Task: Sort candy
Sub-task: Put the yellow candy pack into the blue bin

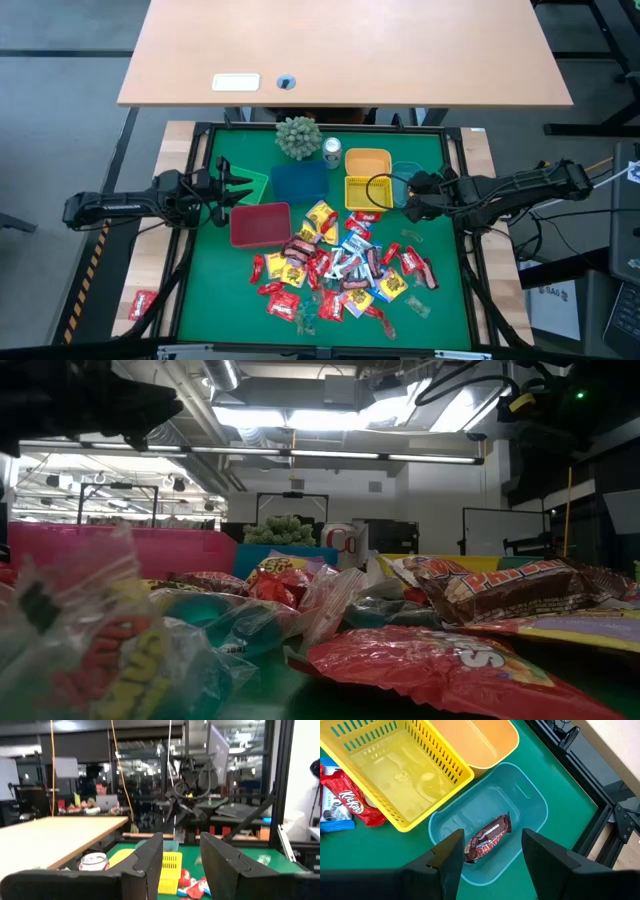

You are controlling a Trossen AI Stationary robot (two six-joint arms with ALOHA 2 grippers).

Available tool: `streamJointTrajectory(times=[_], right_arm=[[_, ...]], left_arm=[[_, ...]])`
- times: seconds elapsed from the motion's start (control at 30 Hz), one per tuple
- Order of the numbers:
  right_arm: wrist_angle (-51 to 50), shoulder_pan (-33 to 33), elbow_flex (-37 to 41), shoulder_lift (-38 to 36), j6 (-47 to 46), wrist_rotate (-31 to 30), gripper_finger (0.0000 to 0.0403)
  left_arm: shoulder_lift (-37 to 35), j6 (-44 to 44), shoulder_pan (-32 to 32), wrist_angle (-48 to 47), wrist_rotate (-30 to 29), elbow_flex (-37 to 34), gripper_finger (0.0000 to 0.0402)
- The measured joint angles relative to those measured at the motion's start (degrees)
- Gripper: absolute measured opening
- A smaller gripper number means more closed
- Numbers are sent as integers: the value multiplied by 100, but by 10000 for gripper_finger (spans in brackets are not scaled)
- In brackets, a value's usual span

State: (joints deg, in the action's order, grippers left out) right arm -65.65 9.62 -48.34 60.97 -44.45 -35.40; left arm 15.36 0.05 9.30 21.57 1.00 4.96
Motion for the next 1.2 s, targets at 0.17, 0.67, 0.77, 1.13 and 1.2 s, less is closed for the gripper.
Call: streamJointTrajectory(times=[0.17, 0.67, 0.77, 1.13, 1.2], right_arm=[[29, 1, 0, 0, 0, 1, 196], [166, 10, 0, 0, 0, 55, 195], [166, 10, 0, 0, 0, 55, 195], [166, 10, 0, 0, 0, 54, 195], [166, 10, 0, 0, 0, 55, 195]], left_arm=[[1193, -2, 0, -2, 13, 667, 119], [4833, -293, -95, -999, 965, 3343, 119], [5476, -224, -188, -1439, 1251, 3868, 119], [7040, -92, -503, -2674, 1506, 4988, 119], [7204, -90, -511, -2808, 1506, 5074, 119]])
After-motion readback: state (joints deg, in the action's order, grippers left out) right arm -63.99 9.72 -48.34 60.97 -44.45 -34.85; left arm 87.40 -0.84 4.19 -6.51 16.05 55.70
